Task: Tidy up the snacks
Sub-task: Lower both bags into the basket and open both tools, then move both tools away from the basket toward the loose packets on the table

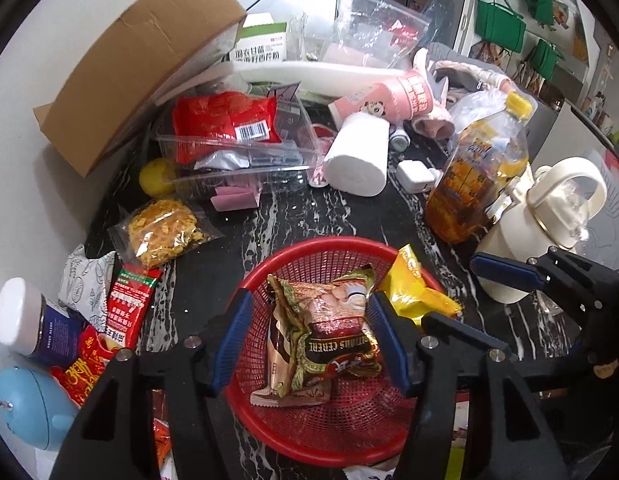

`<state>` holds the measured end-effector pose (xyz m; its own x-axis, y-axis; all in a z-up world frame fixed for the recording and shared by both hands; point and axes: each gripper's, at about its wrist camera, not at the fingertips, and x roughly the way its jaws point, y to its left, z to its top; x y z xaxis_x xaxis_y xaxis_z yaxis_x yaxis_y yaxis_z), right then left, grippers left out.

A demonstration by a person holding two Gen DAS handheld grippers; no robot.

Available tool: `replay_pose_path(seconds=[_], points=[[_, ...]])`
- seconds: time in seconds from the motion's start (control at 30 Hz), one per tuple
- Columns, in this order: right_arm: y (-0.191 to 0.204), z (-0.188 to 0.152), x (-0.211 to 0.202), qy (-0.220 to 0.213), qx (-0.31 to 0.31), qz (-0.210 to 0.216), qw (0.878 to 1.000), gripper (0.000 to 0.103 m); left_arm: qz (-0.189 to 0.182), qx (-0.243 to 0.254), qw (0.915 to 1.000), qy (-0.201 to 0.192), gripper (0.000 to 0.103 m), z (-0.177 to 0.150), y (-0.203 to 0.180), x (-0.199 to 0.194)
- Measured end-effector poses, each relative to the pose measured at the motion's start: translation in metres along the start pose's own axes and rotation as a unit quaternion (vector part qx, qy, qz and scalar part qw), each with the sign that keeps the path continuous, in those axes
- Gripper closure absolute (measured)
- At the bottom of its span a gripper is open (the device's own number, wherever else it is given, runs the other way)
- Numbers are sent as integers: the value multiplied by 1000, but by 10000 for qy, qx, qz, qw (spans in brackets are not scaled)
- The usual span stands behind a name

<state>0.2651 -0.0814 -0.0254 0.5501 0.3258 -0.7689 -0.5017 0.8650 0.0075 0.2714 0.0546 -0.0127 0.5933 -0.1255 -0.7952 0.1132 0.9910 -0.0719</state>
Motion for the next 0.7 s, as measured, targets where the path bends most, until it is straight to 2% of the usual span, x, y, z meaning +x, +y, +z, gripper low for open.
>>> replay_pose_path(seconds=[0.3, 0.7], points=[[1, 6, -44, -368, 116, -114, 9992, 43, -63, 62, 9991, -409, 44, 3, -11, -46], [13, 6, -127, -994, 145, -324, 9944, 43, -101, 134, 9942, -1061, 44, -6, -28, -122]])
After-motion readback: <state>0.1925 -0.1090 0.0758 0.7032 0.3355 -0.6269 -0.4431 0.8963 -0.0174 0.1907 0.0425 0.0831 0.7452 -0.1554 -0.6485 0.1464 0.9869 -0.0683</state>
